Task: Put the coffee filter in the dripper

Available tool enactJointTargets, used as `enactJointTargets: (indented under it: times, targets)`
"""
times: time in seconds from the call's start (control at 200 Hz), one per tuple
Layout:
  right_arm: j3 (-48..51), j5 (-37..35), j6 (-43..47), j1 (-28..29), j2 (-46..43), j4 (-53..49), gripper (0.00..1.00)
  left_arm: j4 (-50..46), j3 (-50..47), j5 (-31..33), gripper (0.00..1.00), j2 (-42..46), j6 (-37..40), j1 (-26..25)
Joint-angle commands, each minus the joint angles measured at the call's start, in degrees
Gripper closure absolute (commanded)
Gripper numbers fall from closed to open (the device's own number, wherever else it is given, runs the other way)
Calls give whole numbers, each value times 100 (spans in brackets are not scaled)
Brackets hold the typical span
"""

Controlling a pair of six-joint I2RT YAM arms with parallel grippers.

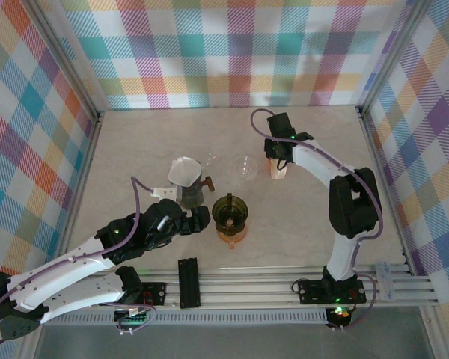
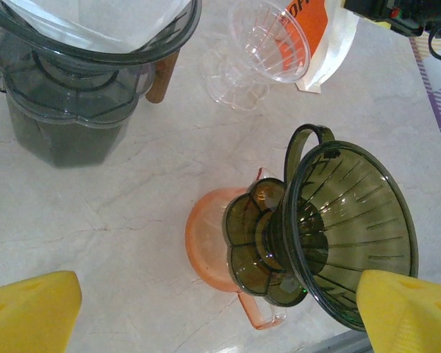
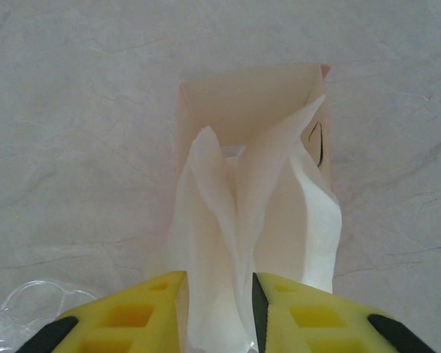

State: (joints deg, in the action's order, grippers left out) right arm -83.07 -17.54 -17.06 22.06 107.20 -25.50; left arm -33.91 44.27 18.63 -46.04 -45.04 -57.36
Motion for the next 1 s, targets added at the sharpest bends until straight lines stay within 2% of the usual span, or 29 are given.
enactJointTargets:
  times: [0.0,0.415,0.725,0.995]
  targets:
    - [-118,-90,20,-53,108,-229,71,-23,-90,202,4,38,143,-64]
    - [-77,-199,-136,-53,-162,-136,70,6,-131,289,3,48,118,-64]
    - [-161,-373,-1172,-176,-265,-73,71,51,-182,295,3,56,120,-64]
    - [-408,-268,-1620,-202,-93,-70,70,23,-219,316,3,148,128,-64]
